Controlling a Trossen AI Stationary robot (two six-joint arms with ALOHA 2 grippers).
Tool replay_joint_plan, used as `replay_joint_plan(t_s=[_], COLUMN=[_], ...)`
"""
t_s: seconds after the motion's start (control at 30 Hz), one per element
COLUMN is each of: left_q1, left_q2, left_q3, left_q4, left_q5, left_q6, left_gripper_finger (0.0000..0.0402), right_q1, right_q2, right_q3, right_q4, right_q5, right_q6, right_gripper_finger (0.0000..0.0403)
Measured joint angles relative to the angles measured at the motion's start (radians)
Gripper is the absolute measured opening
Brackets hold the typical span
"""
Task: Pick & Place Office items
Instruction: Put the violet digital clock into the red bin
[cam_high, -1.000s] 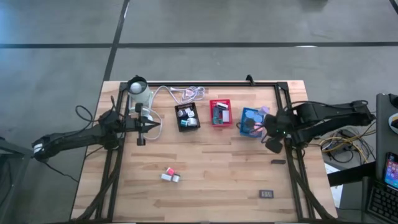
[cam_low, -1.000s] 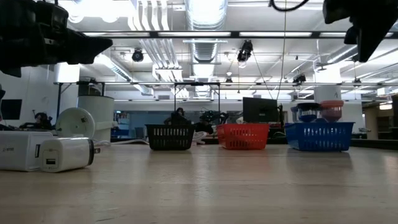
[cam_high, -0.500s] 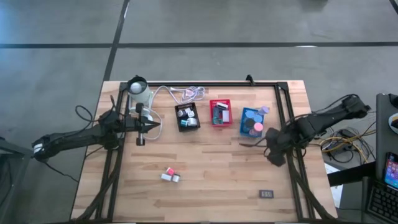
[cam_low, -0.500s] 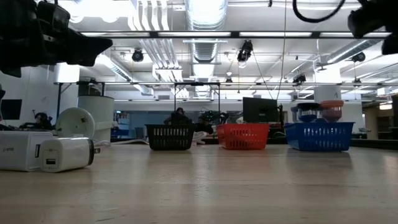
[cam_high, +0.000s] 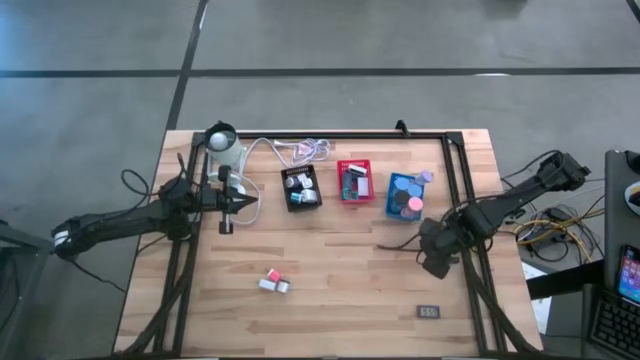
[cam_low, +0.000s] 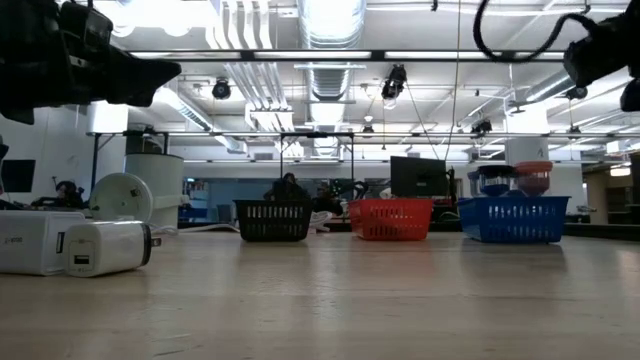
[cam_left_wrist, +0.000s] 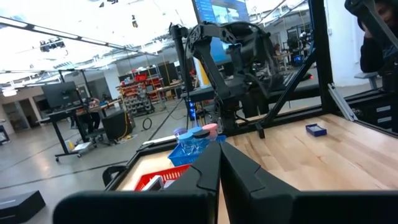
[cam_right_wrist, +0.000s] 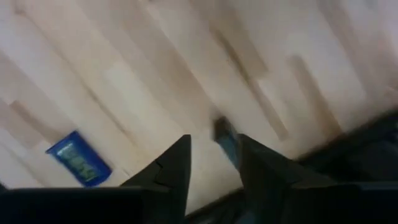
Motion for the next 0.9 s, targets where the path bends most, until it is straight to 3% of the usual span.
replay_joint_plan(t_s=[0.33, 0.67, 0.9], left_q1=[0.000, 0.000, 0.000], left_q2=[0.000, 0.000, 0.000], left_q3=[-0.006, -0.006, -0.006], left_q4=[-0.003, -0.007, -0.007], left_q5=[0.000, 0.000, 0.000], left_q6=[-0.016, -0.022, -0.022], left_gripper_finger=[0.0010, 0.0009, 0.0011], right_q1=[0.125, 0.329, 0.396], right_q2=[0.145, 0.396, 0.527], right_q3=[0.008, 0.116, 0.188], right_q4=[0.429, 0.435, 0.416], right_q5=[-0.048, -0.081, -0.042], right_q6=[-0.108, -0.064, -0.071], right_gripper_finger=[0.0180, 0.0208, 0.0215])
